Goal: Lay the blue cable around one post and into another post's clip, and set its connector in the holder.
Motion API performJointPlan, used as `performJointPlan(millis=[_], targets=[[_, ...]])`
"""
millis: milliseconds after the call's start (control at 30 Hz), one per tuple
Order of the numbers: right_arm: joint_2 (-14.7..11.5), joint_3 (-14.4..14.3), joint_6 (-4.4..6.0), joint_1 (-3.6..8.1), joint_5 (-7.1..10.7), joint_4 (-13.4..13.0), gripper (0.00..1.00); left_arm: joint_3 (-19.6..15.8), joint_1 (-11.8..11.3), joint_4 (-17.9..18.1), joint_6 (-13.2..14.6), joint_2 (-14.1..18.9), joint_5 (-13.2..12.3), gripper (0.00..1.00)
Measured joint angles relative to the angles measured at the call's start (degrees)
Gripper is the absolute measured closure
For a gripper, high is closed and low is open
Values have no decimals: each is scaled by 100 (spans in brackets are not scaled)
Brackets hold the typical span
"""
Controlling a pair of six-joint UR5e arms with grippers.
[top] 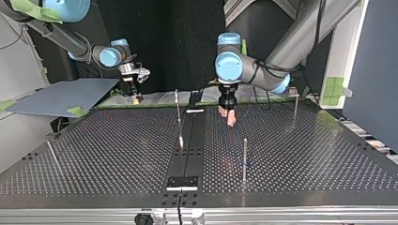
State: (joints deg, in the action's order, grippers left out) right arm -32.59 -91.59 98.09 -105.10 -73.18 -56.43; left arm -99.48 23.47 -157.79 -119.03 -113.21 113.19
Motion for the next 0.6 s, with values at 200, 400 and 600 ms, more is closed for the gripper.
performJointPlan(millis=[200,400,600], targets=[[28,2,1,1,17,-12,100,0,-190,43,-322,322,316,0],[143,2,21,10,21,-88,100,-1,-327,136,-625,626,389,0],[183,2,1,55,-5,-120,100,0,-444,174,-901,901,159,0]])
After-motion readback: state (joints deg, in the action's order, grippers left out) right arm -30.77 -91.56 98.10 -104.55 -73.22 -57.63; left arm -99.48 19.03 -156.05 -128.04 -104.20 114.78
